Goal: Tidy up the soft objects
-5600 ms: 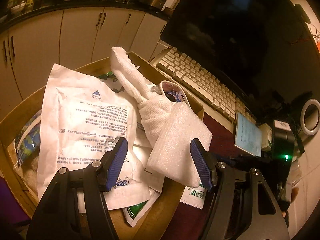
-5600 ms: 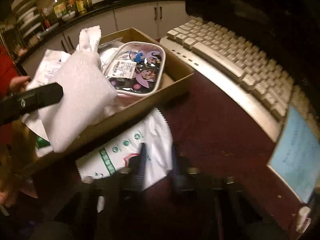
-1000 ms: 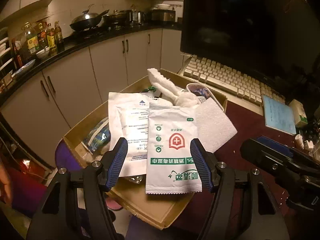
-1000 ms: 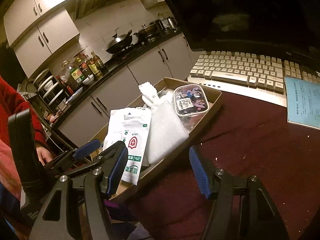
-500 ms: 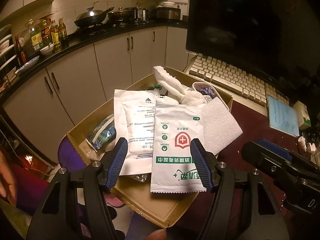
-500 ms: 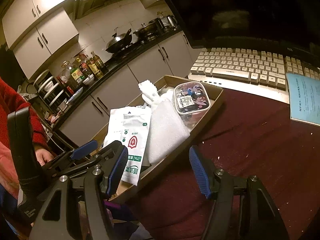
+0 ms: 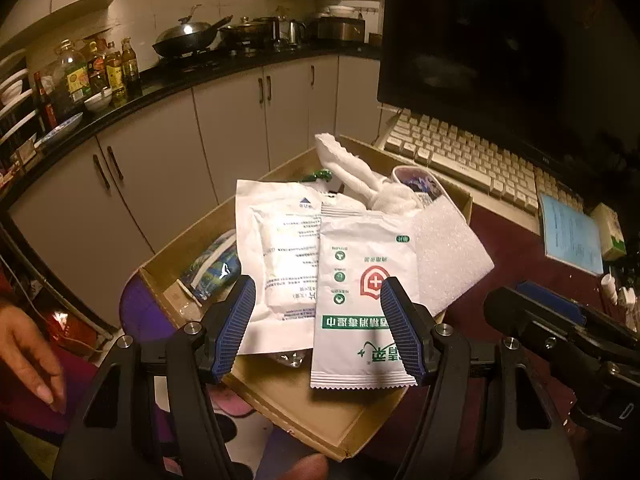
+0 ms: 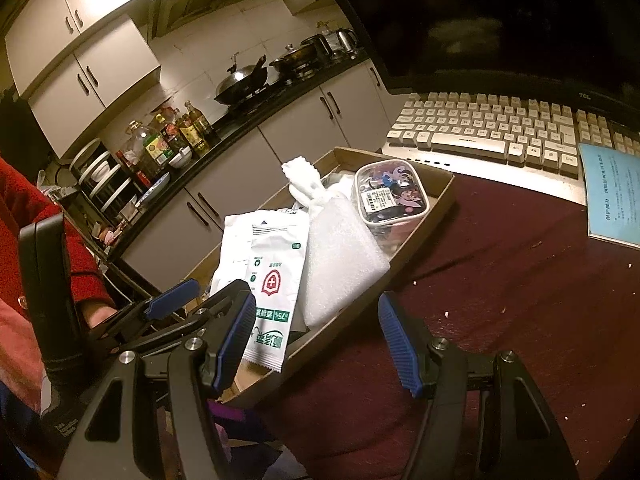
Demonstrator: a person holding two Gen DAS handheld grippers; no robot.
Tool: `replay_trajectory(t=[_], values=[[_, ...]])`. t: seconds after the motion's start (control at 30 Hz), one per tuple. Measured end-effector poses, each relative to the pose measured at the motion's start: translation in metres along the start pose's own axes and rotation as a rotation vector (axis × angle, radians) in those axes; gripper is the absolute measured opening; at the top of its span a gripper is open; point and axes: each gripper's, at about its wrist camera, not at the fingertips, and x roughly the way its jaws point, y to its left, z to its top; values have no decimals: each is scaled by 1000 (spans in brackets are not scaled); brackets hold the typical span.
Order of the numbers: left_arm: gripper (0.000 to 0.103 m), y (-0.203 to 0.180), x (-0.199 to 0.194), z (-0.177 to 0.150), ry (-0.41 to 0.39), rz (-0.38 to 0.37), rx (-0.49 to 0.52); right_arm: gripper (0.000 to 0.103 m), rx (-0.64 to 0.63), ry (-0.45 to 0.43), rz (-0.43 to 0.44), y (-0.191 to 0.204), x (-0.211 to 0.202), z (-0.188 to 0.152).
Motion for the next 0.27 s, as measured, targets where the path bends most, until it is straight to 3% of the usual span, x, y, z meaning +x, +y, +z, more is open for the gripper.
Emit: replay_trajectory(t=[0.27], values=[[66,5,1,-1,-8,-24,-11,64,-12,1,6,5,1,-1]])
